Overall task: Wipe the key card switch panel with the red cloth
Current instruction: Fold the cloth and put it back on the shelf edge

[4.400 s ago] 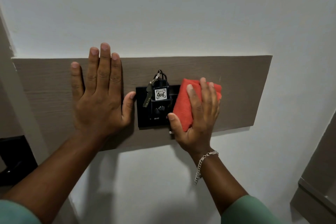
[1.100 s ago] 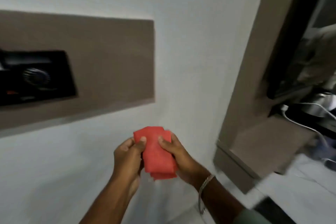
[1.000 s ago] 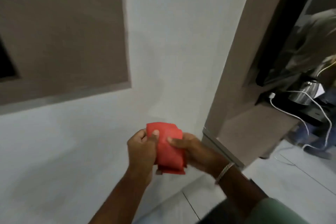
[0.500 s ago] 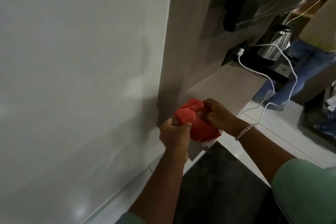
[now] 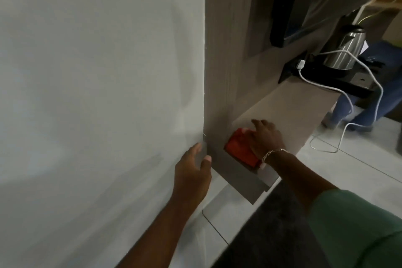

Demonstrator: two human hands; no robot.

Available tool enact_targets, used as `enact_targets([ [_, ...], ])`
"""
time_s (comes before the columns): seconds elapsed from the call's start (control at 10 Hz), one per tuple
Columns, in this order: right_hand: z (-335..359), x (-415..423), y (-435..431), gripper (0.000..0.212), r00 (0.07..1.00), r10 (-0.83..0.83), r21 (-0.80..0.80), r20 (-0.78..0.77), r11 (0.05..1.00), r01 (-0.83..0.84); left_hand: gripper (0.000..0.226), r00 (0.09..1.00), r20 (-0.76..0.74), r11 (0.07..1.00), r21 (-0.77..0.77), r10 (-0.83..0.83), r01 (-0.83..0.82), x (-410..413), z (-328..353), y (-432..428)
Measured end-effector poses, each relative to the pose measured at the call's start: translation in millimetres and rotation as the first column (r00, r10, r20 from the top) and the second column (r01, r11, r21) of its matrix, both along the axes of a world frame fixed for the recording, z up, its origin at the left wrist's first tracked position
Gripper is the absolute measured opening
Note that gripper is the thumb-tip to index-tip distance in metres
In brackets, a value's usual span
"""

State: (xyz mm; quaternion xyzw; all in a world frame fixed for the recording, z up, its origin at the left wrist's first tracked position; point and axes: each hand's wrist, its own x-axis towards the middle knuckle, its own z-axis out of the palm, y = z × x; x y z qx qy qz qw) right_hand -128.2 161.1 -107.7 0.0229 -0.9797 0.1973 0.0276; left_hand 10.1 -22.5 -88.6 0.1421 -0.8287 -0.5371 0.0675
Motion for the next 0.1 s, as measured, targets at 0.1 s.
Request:
enact_targets([
  [0.1,22.2,28.5,-18.6,0.047,0.989,0.112,0.009,-0.102,0.994,-0.111,0.056,0.996,-0.081,0.976,-0.219,-0.038,0.019,10.4,23.8,-21.3],
])
